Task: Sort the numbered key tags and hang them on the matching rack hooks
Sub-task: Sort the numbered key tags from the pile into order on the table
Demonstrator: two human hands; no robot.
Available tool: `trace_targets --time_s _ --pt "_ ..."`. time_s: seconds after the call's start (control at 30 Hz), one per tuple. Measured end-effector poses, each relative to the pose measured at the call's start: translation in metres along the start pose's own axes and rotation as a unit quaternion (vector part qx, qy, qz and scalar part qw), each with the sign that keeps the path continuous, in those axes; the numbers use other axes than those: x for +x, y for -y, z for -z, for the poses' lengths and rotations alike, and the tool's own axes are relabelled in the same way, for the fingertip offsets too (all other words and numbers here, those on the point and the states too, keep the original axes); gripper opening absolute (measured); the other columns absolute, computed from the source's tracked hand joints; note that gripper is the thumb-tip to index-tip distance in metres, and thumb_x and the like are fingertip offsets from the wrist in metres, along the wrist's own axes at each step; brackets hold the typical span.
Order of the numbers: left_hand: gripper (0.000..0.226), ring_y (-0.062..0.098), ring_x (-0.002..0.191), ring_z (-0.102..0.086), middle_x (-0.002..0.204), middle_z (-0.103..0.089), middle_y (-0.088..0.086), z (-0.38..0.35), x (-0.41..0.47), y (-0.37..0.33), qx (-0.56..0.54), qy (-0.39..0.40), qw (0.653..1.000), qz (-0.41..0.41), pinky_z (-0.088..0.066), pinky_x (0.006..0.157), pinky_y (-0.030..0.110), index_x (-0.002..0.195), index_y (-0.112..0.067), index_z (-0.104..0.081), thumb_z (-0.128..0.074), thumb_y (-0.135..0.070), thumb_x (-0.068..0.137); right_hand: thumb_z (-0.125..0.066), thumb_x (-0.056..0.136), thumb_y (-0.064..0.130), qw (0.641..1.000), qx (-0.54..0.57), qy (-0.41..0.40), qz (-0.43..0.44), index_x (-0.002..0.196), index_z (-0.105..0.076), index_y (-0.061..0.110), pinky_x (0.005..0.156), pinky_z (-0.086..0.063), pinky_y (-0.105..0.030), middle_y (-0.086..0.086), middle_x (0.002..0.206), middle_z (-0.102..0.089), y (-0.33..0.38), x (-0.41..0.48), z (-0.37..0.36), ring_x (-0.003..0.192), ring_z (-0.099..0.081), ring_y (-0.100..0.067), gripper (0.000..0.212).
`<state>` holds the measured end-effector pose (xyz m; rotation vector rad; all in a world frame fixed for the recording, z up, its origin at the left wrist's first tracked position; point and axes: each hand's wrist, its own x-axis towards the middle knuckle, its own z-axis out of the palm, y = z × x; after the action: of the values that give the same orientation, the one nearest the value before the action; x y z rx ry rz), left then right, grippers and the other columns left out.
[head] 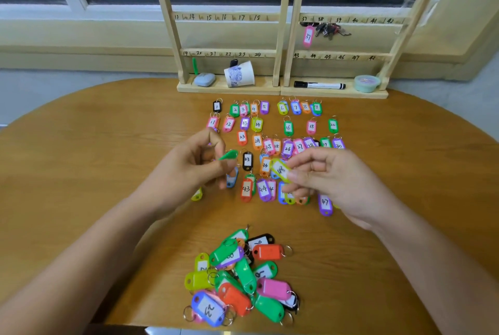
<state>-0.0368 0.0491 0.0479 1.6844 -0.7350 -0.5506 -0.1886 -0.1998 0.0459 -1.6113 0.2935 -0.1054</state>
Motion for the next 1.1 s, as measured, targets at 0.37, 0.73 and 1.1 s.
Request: trace_targets --time_s 0.37,0.73,1.1 --pt "0.029 0.023 0.065 -0.037 0.072 -0.042 0.012 -0.012 0.043 0.002 -0.035 -0.005 0.999 0.034 -0.035 0.058 0.027 0.086 -0.012 -0.050 -0.074 -0.018 0.101 -0.074 0.096 0.003 0.997 0.028 -0.072 0.014 0.104 -0.068 0.001 0.074 -0.062 -0.039 -0.012 0.086 -0.077 -0.009 0.035 0.016 0.091 -0.080 -0.037 0.010" --pt "0.008 0.006 0.077 -0.070 0.088 -0.078 0.007 -0.008 0.034 0.008 0.008 -0.055 0.998 0.013 -0.053 0.069 0.014 0.100 -0.009 -0.078 -0.075 -0.015 0.097 -0.081 0.091 0.010 0.986 -0.022 -0.161 0.027 0.099 -0.076 0.011 0.061 -0.049 -0.026 -0.009 0.083 -0.075 -0.016 0.029 0.064 0.074 -0.066 -0.017 0.009" --pt "0.022 0.027 0.087 -0.081 0.090 -0.080 0.018 -0.029 0.032 0.011 -0.031 -0.068 0.997 0.033 -0.065 0.082 0.030 0.105 -0.001 -0.062 -0.078 0.002 0.091 -0.085 0.089 0.016 0.955 -0.169 -0.242 0.019 0.093 -0.078 0.022 0.066 -0.051 -0.016 0.003 0.078 -0.079 -0.051 -0.043 0.057 0.072 -0.073 -0.007 0.011"
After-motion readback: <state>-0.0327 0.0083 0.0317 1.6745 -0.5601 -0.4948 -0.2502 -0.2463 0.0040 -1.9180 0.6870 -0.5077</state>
